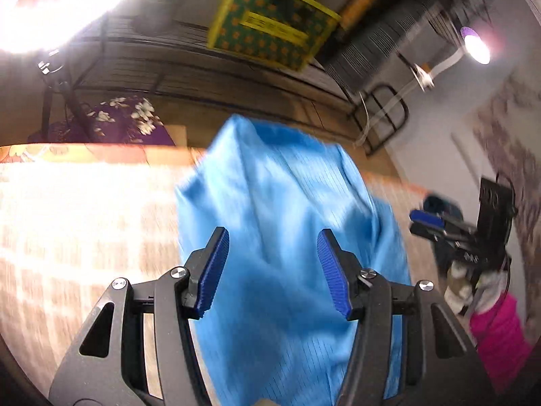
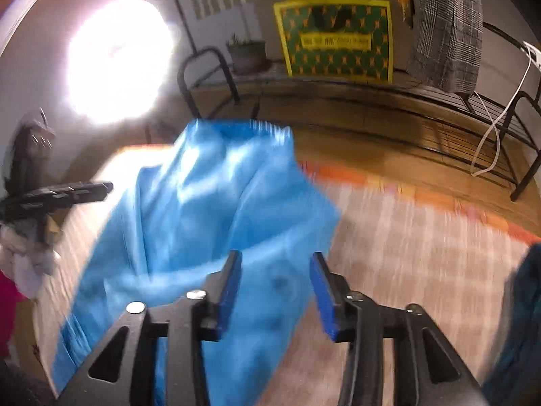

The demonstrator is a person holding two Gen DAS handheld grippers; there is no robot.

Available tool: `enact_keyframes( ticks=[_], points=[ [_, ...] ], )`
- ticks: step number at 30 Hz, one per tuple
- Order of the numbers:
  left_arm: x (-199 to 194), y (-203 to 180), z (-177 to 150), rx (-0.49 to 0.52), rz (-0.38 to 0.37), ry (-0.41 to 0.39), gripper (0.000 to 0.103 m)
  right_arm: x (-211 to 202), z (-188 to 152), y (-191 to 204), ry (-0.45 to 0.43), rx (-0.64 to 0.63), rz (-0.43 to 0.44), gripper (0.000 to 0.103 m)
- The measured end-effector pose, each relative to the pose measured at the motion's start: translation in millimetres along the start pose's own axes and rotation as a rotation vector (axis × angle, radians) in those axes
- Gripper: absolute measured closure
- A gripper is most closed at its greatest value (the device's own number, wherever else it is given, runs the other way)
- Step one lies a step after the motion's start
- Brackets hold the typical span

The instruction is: Fold large clothes

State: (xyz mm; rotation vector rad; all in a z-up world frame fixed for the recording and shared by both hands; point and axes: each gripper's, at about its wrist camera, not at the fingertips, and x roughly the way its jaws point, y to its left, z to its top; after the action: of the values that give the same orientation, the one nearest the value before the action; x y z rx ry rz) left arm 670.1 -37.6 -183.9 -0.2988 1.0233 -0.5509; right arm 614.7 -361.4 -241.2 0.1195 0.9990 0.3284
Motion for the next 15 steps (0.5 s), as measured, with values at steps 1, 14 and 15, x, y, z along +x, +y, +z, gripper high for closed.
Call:
enact_keyframes(
  ticks=[1, 14, 15],
  points=[
    [3.1, 6.6, 7.1, -0.026, 0.0, -0.009, 0.045, 3.9, 7.9, -2.1, -0.008, 0.01, 0.006, 0.04],
    [91.3, 33.9, 60.0, -0.055, 0.039, 0.063, 0.039, 116.6, 71.0, -22.7, 0.06, 0.135, 0.01, 0.035],
    [94.8, 36.2, 61.2, -0.067, 0.039, 0.069, 0.039, 120.9, 74.4, -20.1, 0.054, 0.13, 0.006, 0.036]
  ],
)
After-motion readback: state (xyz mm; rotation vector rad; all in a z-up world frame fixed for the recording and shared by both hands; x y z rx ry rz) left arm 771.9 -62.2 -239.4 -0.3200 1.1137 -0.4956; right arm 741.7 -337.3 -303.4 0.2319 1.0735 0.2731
